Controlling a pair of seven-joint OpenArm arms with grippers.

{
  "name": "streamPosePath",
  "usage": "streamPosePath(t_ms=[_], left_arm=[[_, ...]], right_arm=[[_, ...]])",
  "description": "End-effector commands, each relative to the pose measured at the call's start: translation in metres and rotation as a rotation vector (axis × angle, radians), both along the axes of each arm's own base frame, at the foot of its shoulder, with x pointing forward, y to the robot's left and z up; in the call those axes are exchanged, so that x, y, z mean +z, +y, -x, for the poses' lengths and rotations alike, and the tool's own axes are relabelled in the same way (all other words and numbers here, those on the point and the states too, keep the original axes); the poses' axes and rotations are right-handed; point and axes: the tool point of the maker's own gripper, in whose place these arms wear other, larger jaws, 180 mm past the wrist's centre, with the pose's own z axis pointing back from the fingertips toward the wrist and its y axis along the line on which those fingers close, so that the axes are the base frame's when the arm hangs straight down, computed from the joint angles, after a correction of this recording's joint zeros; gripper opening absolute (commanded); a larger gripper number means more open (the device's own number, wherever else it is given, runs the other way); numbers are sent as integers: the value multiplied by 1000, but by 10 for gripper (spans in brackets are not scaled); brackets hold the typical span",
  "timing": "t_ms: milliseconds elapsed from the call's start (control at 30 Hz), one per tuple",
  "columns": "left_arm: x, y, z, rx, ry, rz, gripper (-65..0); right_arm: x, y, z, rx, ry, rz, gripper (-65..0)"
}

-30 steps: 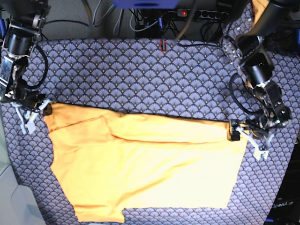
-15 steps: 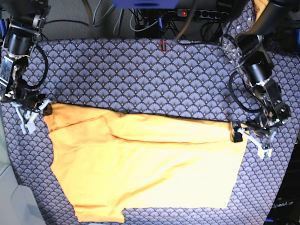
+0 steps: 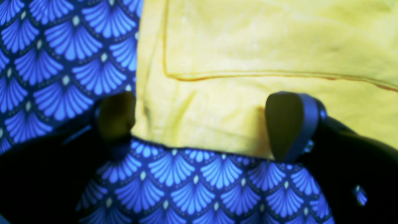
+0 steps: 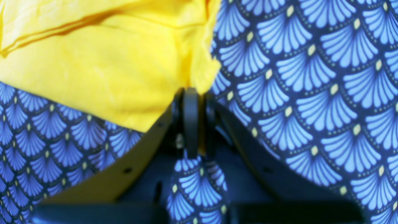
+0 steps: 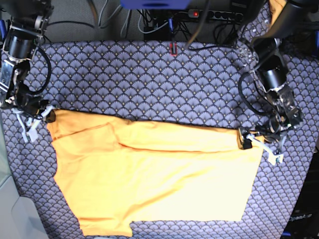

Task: Fold the T-shirt properly
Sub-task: 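Lower the folded edge onto the shirt and hold both grippers there, then drag the held edge back toward the arms with both grippers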

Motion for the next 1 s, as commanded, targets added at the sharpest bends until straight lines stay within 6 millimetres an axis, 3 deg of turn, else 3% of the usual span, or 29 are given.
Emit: streamPosePath(t_ms=[0,67,133,300,333,567,733,967], left_arm=[[8,1,-6,-8,-10,2,-18],[8,-1,-6,-17,-10,3,-104],[8,-1,-6,-17,-10,3,-230],[9,1,-7,-8,-10,2,-606],[9,1,-7,-7,-9,2,-650],[7,6,1,-22,41,-12,-650],[23,24,3,-11,43,-71,-650],[26,38,29,-6,116,-145,-650]], right_arm=[[-2,-2,4,19,34,20,-650],[-2,-2,4,19,34,20,-650],[-2,-1,4,19,34,19,-650],[-2,-2,4,19,32,21,-650],[-2,-2,4,19,32,21,-650],[14,-3,5,49,-9,73,-650],[23,0,14,79,-30,116,-650],[31,1,26,105,-34,160,-650]])
